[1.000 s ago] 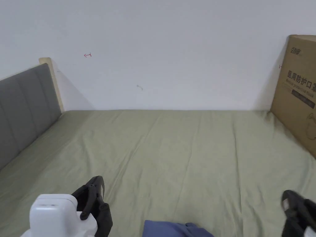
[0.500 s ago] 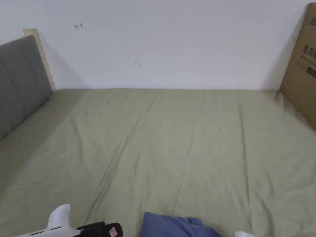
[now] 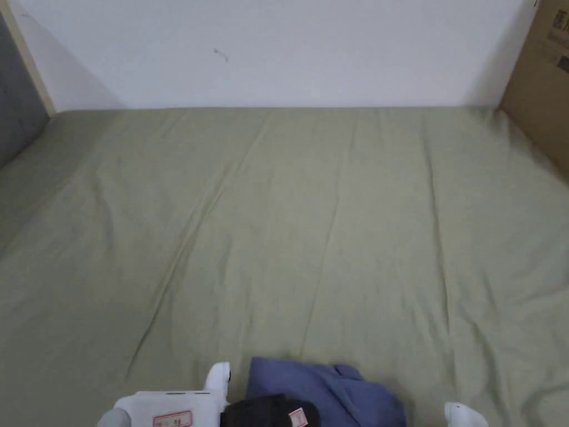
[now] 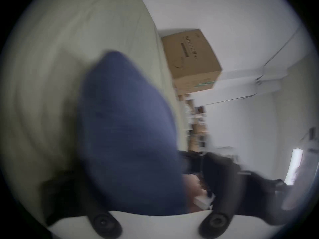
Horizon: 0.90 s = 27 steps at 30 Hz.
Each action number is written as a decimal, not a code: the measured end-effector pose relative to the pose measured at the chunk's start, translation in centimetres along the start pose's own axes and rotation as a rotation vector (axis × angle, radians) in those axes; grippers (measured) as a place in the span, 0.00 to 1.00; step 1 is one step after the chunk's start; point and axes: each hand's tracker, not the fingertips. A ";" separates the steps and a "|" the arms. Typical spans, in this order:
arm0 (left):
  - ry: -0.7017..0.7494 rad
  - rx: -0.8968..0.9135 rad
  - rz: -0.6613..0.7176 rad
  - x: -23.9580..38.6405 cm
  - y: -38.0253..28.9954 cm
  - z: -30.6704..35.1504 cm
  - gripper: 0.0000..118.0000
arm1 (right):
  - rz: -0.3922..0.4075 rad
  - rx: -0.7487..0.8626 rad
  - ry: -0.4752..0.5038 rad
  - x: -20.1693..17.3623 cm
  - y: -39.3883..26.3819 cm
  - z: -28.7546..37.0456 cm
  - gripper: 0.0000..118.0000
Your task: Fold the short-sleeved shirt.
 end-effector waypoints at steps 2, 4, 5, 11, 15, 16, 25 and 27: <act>0.261 0.050 -0.041 -0.3 -0.3 0.4 0.22 | -0.024 0.008 0.009 0.1 -0.1 0.1 0.00; 0.034 0.096 0.133 -1.0 -0.8 1.3 0.22 | -0.052 0.015 -0.007 0.1 -0.1 0.1 0.00; 0.115 0.064 0.084 0.2 -1.0 1.8 0.22 | -0.047 0.014 0.015 -0.4 0.0 0.3 0.00; 0.331 0.094 -0.147 5.4 0.1 12.0 0.21 | 0.241 0.124 -0.119 -4.8 -0.1 3.9 0.00; 0.777 0.053 -0.209 5.3 2.2 23.4 0.21 | 0.280 0.136 -0.146 -6.1 -0.7 5.1 0.00; 0.851 0.047 -0.210 5.2 2.4 25.8 0.21 | 0.278 0.136 -0.145 -6.2 -1.0 5.2 0.00; 1.585 -0.152 -0.270 -0.1 5.1 35.8 0.42 | 0.273 0.096 -0.213 -7.4 -2.7 4.2 0.00; 1.666 -0.140 -0.277 -0.7 5.0 37.0 0.83 | 0.273 0.094 -0.219 -7.8 -2.7 4.4 0.00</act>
